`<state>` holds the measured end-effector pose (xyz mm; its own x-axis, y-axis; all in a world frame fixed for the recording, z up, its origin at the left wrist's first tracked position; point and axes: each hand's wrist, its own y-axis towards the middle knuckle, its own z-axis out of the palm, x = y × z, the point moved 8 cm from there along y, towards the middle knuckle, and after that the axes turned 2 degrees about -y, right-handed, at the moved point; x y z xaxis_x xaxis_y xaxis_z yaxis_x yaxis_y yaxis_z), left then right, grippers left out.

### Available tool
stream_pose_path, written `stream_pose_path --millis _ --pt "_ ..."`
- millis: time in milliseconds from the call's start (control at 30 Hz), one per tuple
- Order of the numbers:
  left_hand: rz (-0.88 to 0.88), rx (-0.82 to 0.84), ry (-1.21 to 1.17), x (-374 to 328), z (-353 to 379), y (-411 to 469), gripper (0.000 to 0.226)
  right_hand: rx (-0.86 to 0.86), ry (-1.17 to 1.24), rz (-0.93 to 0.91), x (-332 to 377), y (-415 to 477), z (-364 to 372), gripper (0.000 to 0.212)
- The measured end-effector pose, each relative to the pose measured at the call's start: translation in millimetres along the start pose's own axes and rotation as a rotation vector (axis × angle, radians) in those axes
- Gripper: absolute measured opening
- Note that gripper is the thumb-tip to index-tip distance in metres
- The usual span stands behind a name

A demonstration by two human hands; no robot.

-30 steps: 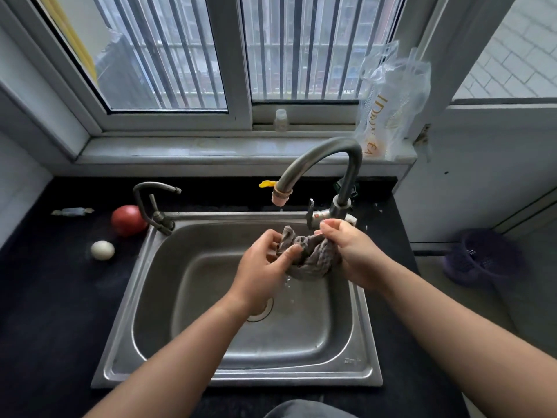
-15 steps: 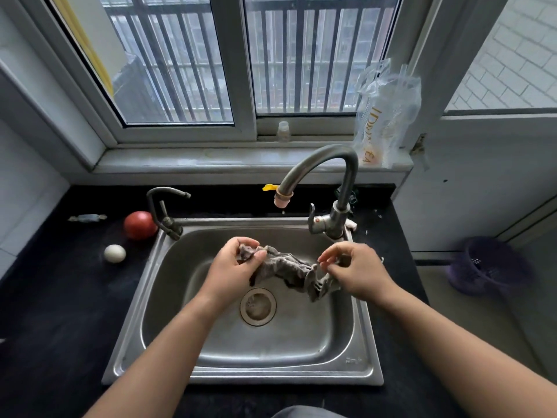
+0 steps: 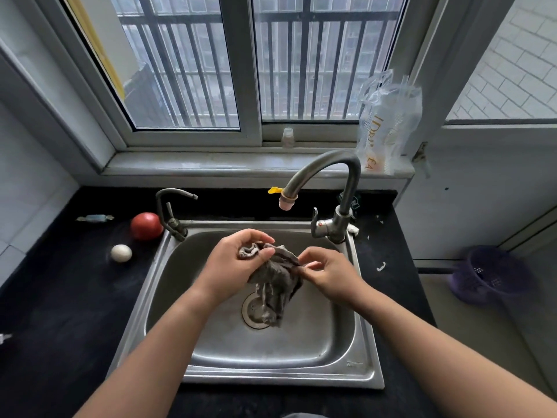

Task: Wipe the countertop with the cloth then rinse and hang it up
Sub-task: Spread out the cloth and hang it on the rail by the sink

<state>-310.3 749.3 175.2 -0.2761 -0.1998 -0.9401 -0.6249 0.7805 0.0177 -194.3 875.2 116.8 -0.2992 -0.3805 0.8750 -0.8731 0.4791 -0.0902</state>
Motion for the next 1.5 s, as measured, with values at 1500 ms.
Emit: stream_pose_path --millis 1500 --pt "0.197 0.11 0.117 -29.5 79.1 21.4 0.016 -0.498 -0.345 -0.014 0.8 -73.2 -177.2 0.014"
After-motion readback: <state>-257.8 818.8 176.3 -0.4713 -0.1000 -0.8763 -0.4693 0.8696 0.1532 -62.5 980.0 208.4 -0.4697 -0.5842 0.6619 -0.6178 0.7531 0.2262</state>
